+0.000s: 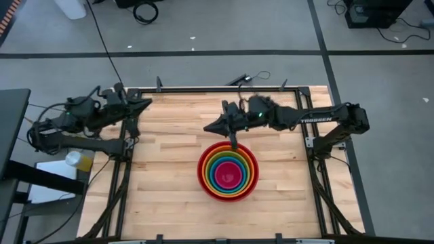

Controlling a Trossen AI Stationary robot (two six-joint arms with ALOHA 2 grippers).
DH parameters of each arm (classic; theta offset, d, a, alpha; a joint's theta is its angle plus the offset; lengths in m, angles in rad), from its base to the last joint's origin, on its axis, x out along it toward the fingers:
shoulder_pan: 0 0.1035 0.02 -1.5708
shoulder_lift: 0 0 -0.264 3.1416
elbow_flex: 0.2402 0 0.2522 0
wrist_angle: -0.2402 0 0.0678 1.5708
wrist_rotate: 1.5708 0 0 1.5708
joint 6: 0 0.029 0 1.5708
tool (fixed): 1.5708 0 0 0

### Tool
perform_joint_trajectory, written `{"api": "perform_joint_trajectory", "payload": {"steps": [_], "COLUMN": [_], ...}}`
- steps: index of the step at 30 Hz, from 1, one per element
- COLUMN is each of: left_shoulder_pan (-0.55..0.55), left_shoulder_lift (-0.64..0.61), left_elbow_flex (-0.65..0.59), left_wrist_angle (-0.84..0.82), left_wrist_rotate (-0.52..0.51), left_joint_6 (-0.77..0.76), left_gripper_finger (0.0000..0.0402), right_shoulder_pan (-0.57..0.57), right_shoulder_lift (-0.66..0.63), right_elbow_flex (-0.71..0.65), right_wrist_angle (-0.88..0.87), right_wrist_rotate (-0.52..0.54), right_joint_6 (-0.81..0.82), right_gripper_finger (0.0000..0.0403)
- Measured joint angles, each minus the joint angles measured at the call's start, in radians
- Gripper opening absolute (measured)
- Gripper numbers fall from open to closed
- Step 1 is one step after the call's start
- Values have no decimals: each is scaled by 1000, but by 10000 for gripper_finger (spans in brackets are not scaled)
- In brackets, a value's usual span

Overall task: Nest bowls inside each other
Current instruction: Return to Home Position

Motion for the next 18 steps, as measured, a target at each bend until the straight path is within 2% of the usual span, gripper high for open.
{"api": "perform_joint_trajectory", "payload": {"steps": [3,7,10,13,18], "left_shoulder_pan": [0,0,0,0,0], "left_shoulder_lift": [-33,-33,-14,14,68], "left_elbow_flex": [0,0,-1,-1,-2], "left_wrist_angle": [-101,-239,-317,-337,-333], "left_wrist_rotate": [-2,-37,-67,-73,-73], "left_joint_6": [-1,-70,-168,-243,-297], "left_gripper_finger": [5,8,14,21,30], "right_shoulder_pan": [52,131,168,176,172], "right_shoulder_lift": [2,2,1,1,1], "right_elbow_flex": [0,0,0,0,0], "right_wrist_angle": [-131,-116,-132,-213,-187], "right_wrist_rotate": [175,366,451,530,536], "right_joint_6": [14,-83,-78,58,87], "right_gripper_finger": [5,5,6,6,6]}}
